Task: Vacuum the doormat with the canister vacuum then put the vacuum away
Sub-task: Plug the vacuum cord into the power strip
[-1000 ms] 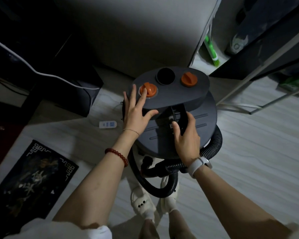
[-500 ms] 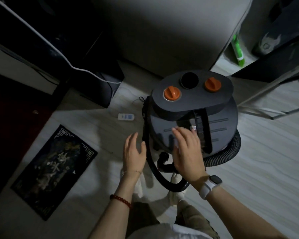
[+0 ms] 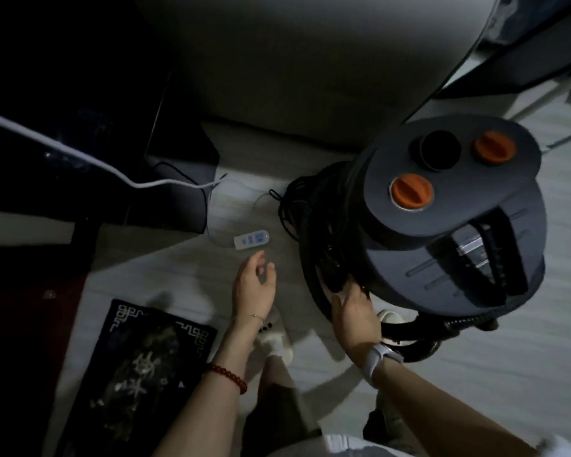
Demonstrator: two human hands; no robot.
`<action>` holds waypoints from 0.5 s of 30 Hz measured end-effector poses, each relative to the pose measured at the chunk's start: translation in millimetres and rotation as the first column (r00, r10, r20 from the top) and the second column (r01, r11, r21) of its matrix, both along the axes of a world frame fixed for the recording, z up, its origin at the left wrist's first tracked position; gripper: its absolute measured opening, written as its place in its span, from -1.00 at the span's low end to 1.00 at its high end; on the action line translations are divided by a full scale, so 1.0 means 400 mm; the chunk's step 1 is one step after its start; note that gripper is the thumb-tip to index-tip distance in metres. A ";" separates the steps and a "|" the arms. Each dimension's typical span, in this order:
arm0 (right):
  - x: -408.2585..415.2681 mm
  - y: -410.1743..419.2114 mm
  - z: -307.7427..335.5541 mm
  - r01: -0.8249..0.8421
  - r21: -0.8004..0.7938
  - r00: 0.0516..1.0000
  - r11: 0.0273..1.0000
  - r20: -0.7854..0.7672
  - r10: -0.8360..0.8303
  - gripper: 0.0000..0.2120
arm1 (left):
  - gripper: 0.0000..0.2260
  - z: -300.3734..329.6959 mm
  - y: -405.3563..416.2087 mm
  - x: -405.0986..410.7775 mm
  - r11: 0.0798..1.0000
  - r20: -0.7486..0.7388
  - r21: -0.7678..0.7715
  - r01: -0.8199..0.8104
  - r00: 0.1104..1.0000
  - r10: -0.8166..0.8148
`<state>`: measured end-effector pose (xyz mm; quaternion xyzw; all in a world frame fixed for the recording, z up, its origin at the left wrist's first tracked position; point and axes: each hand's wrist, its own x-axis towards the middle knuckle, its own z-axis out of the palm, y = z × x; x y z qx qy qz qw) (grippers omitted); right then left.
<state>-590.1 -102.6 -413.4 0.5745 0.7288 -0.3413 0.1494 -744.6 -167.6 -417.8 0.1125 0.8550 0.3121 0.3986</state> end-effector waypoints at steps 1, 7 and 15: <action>-0.016 -0.008 -0.012 0.076 0.014 0.997 0.997 -0.018 -0.075 -0.52 | -0.69 -0.006 0.003 -0.013 0.999 0.018 0.007 0.032 0.999 -0.032; -0.087 -0.012 -0.068 0.386 0.008 0.922 0.923 -0.034 -0.385 -0.62 | -0.68 -0.031 0.040 -0.036 0.983 0.077 0.063 0.172 0.981 -0.176; -0.090 -0.020 0.050 0.203 0.074 0.867 0.976 -0.477 -0.144 -0.66 | -0.32 -0.020 0.081 -0.074 0.756 -0.129 0.150 0.637 0.771 -0.624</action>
